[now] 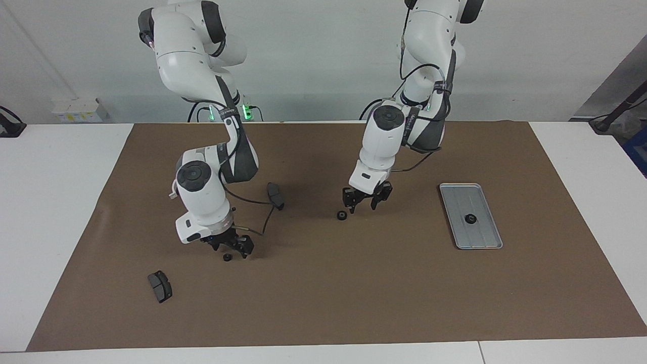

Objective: Pick bearing gear from pile to tray

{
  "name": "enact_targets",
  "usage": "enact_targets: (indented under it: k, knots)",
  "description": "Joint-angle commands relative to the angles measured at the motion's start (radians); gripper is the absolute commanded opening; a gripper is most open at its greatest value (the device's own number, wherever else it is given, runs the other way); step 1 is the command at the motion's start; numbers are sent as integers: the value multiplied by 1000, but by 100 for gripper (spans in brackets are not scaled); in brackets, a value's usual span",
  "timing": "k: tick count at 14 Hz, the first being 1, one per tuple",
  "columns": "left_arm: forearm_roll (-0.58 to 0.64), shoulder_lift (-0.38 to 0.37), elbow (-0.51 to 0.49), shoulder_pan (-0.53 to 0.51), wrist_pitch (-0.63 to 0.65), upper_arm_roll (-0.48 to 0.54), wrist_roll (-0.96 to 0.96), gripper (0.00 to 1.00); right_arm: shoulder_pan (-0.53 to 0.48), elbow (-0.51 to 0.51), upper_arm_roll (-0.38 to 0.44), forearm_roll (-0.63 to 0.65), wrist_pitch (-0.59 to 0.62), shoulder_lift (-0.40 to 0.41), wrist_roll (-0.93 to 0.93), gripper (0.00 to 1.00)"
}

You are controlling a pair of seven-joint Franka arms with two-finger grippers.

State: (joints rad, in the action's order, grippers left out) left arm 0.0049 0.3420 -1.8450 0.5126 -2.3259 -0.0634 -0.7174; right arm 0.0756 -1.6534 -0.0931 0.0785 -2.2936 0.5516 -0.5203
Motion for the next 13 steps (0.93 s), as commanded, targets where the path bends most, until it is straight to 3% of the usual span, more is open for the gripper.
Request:
enact_targets:
  k: [1,3,5,11,13]
  knots:
    - [-6,52,52,30,-26,17,-14,69,-19,-48,-14,9,-75,-2,20,81]
    - [7,107,79,61,-26,19,-16,69,-20,-46,-13,9,-84,4,19,71]
    - [6,114,86,76,-7,20,-13,69,-36,-45,-13,10,-84,4,19,58]
    - [7,126,67,73,-13,19,22,68,-36,-43,-13,11,-93,4,-1,0]
    - [7,132,64,73,-15,19,23,65,-31,-42,-13,10,-96,1,-24,0]
